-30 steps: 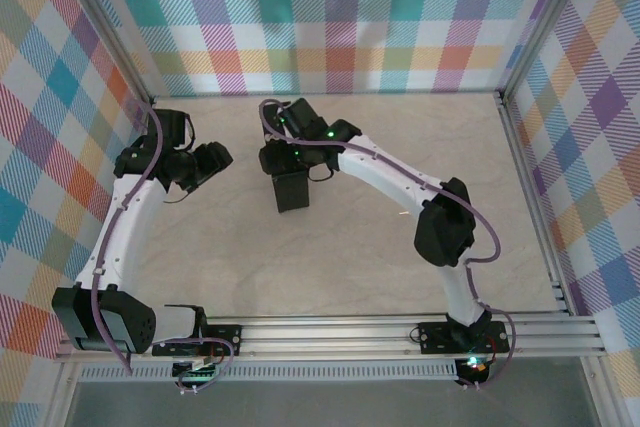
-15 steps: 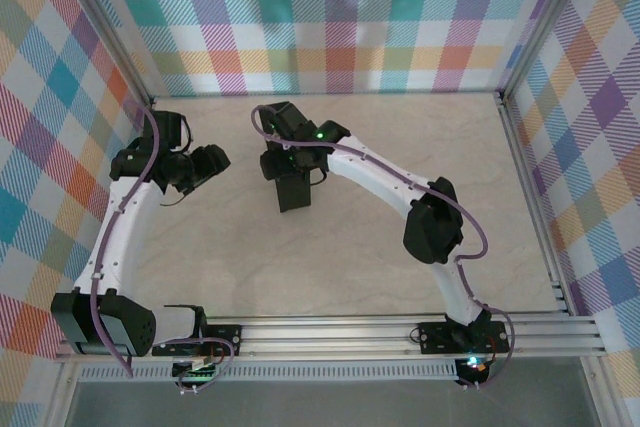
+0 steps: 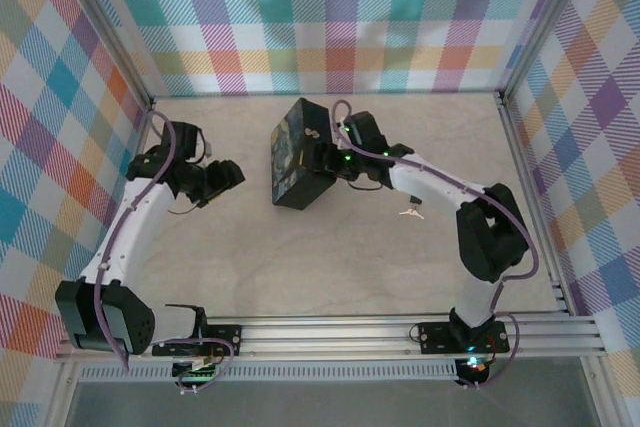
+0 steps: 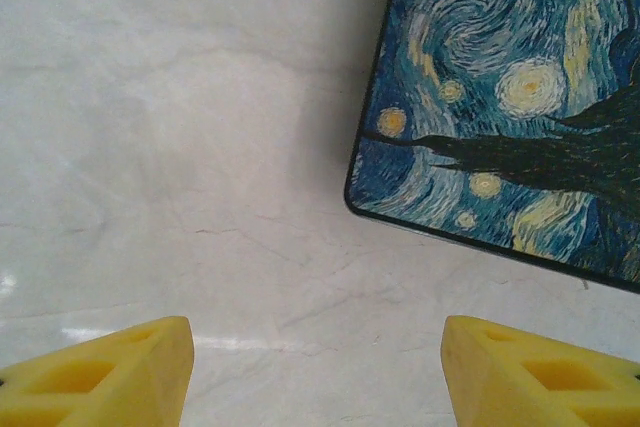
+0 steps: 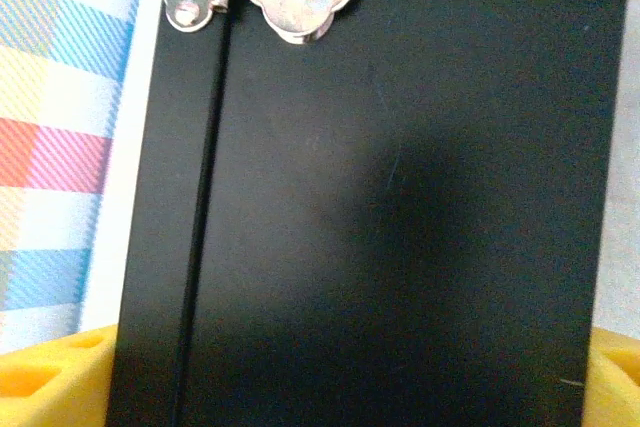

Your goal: Unlock the padlock with the key

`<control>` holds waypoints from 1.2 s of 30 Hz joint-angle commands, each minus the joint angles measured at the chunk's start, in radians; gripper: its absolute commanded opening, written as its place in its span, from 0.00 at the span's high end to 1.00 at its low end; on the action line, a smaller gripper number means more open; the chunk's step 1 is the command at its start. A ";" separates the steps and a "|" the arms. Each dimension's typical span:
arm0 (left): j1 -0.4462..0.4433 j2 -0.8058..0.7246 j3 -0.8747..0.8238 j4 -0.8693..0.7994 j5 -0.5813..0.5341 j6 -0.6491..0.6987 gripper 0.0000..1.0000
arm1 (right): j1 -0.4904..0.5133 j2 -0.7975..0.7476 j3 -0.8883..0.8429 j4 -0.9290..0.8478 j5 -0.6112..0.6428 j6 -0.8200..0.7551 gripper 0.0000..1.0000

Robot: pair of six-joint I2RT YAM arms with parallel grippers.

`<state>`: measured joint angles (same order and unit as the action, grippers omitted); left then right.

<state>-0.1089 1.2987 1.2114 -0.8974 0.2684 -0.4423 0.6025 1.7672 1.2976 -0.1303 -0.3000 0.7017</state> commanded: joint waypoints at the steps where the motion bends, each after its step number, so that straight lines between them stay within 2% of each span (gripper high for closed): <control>1: -0.050 0.054 -0.004 0.097 -0.014 -0.039 0.34 | -0.005 -0.007 -0.131 0.114 -0.164 0.079 0.16; 4: -0.092 0.116 0.000 0.171 -0.054 -0.057 0.34 | -0.019 -0.005 -0.234 0.233 -0.201 0.110 0.16; 8: -0.107 0.203 0.034 0.236 -0.088 -0.072 0.33 | -0.037 0.022 -0.281 0.291 -0.224 0.116 0.16; 14: -0.114 0.314 0.089 0.248 -0.158 -0.073 0.33 | -0.038 0.058 -0.250 0.296 -0.229 0.106 0.14; 19: -0.114 0.388 0.092 0.278 -0.175 -0.072 0.33 | -0.038 0.102 -0.223 0.311 -0.241 0.117 0.14; 25: -0.114 0.426 0.074 0.286 -0.191 -0.061 0.33 | -0.038 0.117 -0.170 0.208 -0.224 0.057 0.12; 32: -0.112 0.438 0.024 0.296 -0.219 -0.055 0.34 | -0.038 0.103 -0.086 -0.028 -0.103 -0.067 0.03; 36: -0.112 0.446 0.009 0.316 -0.193 -0.074 0.34 | -0.040 0.098 -0.072 -0.079 -0.067 -0.093 0.00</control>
<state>-0.2146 1.7218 1.2522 -0.5674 0.0895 -0.5068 0.5625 1.8561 1.2011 -0.0906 -0.4450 0.6815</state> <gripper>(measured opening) 0.660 0.998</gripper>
